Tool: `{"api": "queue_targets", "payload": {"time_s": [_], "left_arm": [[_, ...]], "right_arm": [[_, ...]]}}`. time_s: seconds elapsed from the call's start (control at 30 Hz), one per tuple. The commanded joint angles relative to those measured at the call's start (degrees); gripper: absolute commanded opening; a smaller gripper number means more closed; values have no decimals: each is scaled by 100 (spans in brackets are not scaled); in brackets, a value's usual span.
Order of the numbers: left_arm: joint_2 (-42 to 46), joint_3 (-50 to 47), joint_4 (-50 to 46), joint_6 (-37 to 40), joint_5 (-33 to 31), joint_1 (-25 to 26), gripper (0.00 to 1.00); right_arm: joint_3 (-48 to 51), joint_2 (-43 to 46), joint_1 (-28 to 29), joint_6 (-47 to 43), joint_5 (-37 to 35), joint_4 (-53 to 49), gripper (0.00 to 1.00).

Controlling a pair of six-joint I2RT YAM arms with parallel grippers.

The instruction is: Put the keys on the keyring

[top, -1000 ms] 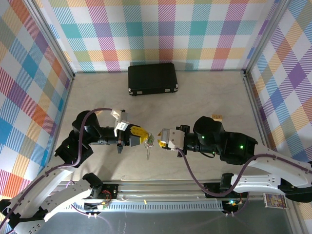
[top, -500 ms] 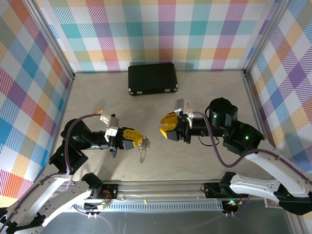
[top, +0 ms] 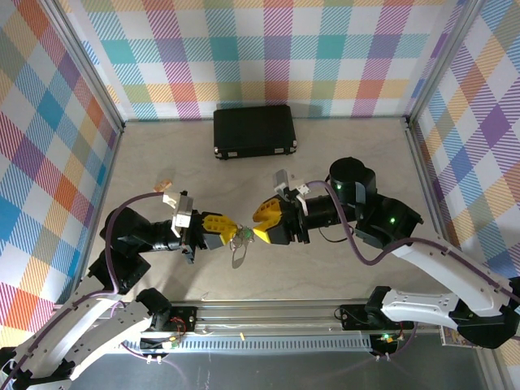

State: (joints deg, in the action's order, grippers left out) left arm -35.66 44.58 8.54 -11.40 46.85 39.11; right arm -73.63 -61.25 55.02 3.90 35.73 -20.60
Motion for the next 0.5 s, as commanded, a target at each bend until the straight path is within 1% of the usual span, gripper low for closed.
{"api": "queue_targets", "payload": {"time_s": [0.0,0.27,0.47], "left_arm": [[-6,-50,595,-161,-38,-10,0],[-92,-55,693,-217,35,4,0],[-149,-36,702,-253,149,17,0]], "right_arm": [[-132,-47,116,-92,320,263,32],[-96,-112,231,-214,286,496,27],[-152,-202,313,-390,6,435,21]]}}
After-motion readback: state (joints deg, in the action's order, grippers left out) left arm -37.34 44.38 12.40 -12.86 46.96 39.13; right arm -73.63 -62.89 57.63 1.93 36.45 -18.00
